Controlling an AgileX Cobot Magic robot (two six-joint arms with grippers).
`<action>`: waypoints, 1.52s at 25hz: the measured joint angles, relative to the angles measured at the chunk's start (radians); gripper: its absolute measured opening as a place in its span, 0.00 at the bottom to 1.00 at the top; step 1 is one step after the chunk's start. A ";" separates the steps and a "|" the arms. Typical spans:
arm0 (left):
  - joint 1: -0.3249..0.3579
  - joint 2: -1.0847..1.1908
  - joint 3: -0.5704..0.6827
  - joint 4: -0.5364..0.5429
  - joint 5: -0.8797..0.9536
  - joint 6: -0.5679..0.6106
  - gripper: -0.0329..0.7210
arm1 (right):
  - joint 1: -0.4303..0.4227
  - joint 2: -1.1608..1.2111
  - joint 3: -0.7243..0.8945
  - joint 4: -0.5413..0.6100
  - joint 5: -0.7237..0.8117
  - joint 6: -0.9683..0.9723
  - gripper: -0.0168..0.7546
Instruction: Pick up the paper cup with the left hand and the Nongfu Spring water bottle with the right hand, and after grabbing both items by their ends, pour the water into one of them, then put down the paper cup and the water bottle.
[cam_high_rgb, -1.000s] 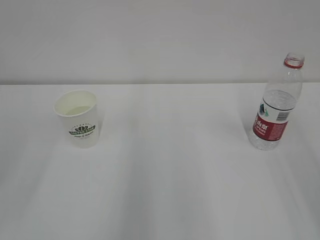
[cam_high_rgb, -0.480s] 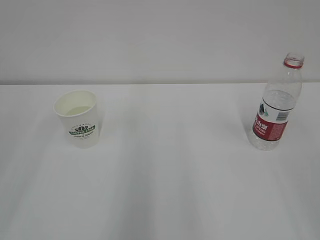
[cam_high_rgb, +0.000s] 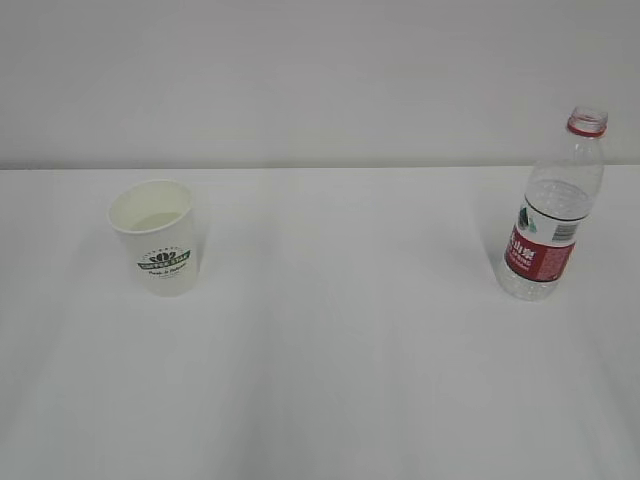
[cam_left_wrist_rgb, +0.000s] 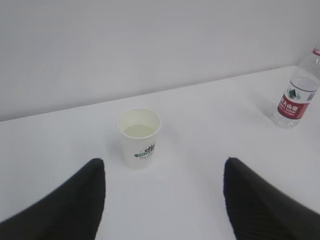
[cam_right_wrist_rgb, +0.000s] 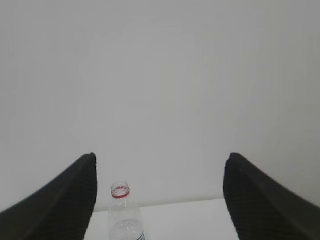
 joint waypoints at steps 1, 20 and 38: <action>0.000 -0.012 0.000 0.000 0.023 0.000 0.76 | 0.000 -0.008 -0.006 0.000 0.024 0.000 0.79; 0.000 -0.126 -0.002 0.000 0.295 0.000 0.71 | 0.000 -0.031 -0.145 0.021 0.525 0.000 0.79; 0.000 -0.298 0.000 0.000 0.433 0.000 0.67 | 0.000 -0.031 -0.145 0.078 0.703 -0.065 0.78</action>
